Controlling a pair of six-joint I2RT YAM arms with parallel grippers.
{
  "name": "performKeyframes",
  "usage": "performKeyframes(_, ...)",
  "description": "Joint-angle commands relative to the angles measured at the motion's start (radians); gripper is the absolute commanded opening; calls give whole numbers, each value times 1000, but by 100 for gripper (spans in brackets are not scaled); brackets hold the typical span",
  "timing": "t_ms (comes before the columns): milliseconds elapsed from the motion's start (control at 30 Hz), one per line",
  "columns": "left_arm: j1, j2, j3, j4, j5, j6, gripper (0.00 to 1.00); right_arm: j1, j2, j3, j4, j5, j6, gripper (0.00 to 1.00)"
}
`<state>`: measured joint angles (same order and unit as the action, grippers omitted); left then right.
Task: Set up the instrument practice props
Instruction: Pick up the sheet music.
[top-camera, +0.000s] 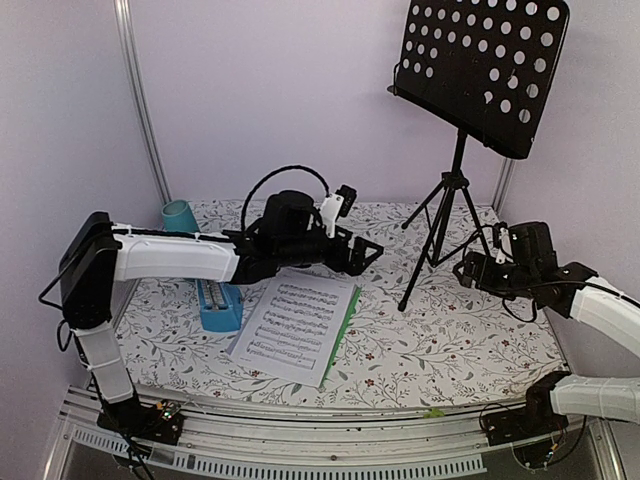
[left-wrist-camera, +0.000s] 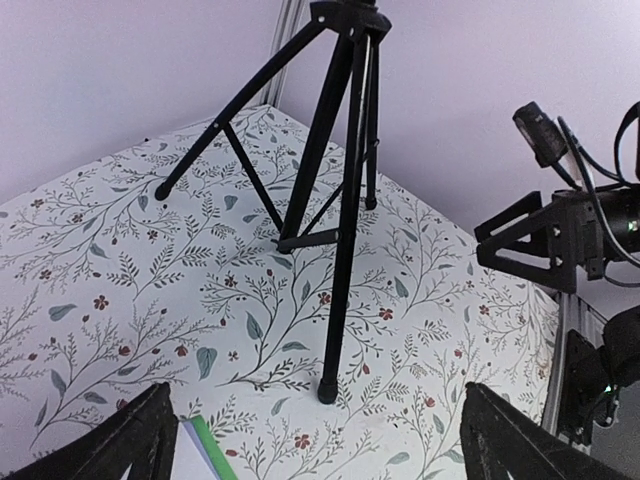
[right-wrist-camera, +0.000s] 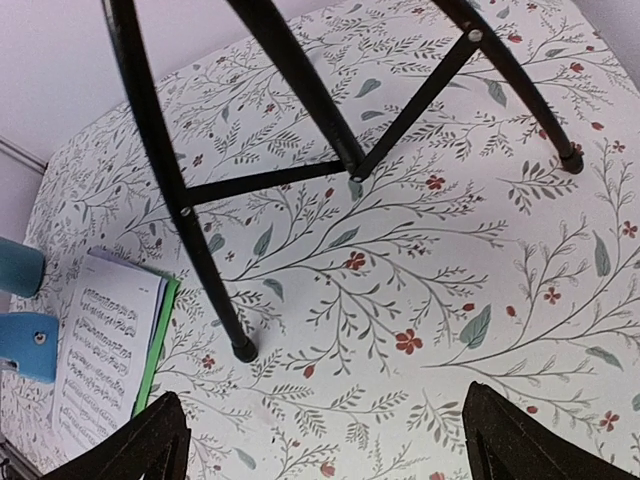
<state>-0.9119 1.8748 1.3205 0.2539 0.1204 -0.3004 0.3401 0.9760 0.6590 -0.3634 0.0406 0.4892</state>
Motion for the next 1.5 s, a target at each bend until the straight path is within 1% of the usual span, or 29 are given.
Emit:
performKeyframes(0, 20, -95, -117, 19, -14, -57, 99, 129, -53, -25, -74, 81, 127, 97)
performKeyframes(167, 20, -177, -235, -21, -29, -100, 99, 333, -48, -66, -77, 126, 251, 95)
performKeyframes(300, 19, -246, -310, -65, -30, -116, 99, 512, 25, -66, -65, 190, 340, 95)
performKeyframes(367, 21, -280, -340, -84, -35, -122, 99, 579, 64, -54, -54, 211, 369, 95)
performKeyframes(500, 20, -319, -387, -108, -41, -140, 99, 682, 142, -21, -10, 225, 408, 95)
performKeyframes(633, 21, -359, -433, -141, -93, -142, 99, 745, 255, 58, 38, 193, 400, 94)
performKeyframes(800, 47, -380, -476, -176, -152, -138, 99, 767, 387, 151, 96, 151, 395, 92)
performKeyframes(867, 65, -368, -491, -178, -152, -146, 99, 767, 434, 180, 139, 140, 396, 92)
performKeyframes(967, 88, -352, -528, -147, -129, -182, 99, 767, 525, 258, 150, 129, 376, 91)
performKeyframes(1067, 91, -347, -566, -122, -136, -215, 99, 766, 599, 305, 174, 95, 362, 90)
performKeyframes(1233, 116, -332, -626, -108, -161, -249, 99, 754, 708, 342, 253, -37, 354, 83)
performKeyframes(1333, 146, -326, -660, -104, -165, -261, 99, 731, 755, 344, 316, -113, 359, 76)
performKeyframes(1467, 182, -338, -702, -81, -156, -269, 99, 707, 796, 341, 360, -165, 357, 71)
